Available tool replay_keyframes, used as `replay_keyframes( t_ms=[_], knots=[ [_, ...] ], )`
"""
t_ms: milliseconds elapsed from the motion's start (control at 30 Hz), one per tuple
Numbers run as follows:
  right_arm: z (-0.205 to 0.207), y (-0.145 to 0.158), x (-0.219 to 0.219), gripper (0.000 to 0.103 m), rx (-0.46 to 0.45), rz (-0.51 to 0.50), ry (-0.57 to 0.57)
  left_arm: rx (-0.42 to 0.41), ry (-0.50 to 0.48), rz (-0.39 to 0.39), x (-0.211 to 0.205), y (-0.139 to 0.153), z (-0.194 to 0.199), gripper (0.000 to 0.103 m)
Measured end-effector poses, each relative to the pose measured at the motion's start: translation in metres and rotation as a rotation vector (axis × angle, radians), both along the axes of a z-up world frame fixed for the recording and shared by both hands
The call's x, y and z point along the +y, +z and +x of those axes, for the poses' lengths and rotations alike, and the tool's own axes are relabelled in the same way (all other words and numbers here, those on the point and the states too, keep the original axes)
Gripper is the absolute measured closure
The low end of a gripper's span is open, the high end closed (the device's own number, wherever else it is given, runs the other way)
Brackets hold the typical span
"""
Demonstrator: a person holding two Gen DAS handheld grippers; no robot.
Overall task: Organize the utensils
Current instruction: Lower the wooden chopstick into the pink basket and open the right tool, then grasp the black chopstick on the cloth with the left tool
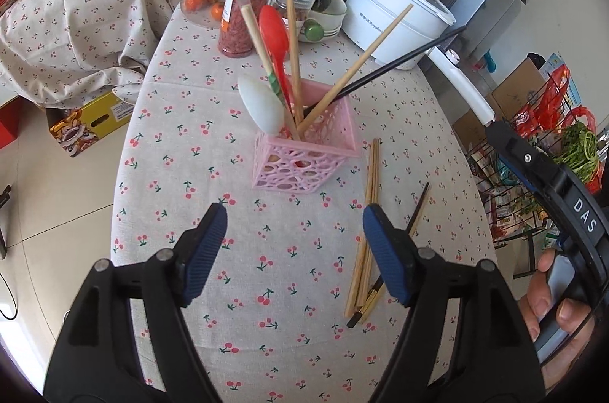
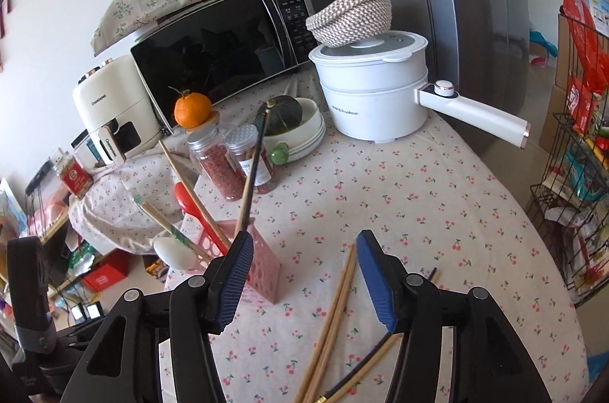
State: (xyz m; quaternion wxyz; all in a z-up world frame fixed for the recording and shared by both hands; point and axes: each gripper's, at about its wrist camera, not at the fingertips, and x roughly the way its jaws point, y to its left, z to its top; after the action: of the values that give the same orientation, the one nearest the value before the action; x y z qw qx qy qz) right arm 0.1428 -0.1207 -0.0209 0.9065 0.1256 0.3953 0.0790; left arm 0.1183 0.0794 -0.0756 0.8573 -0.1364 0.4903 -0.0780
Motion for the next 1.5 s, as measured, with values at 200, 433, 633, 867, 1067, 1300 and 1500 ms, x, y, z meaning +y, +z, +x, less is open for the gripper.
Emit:
replay_keyframes(
  t_ms=[200,433,633,867,1067,1300,1500],
  knots=[
    [-0.006,-0.020,-0.037,0.035,0.104,0.010,-0.039,0.053,-0.047,0.012,-0.026,-0.013,0.002,0.027],
    [-0.005,-0.047,-0.062,0.028,0.263,0.001,-0.026,0.097,-0.114,0.058,-0.065,-0.030,0.005,0.027],
    [-0.004,-0.072,-0.084,0.027,0.394,-0.011,-0.024,0.132,-0.163,0.070,-0.095,-0.046,0.012,0.027],
    [-0.002,-0.087,-0.112,0.026,0.473,-0.013,-0.030,0.157,-0.252,0.043,-0.125,-0.064,0.022,0.052],
    [-0.001,-0.090,-0.133,0.026,0.484,-0.019,-0.061,0.171,-0.342,0.032,-0.151,-0.077,0.034,0.087],
    [0.003,-0.097,-0.148,0.026,0.496,-0.024,-0.073,0.199,-0.417,0.002,-0.169,-0.084,0.042,0.092],
    [0.006,-0.101,-0.152,0.026,0.506,-0.021,-0.069,0.217,-0.461,0.104,-0.182,-0.081,0.041,0.092]
  ],
)
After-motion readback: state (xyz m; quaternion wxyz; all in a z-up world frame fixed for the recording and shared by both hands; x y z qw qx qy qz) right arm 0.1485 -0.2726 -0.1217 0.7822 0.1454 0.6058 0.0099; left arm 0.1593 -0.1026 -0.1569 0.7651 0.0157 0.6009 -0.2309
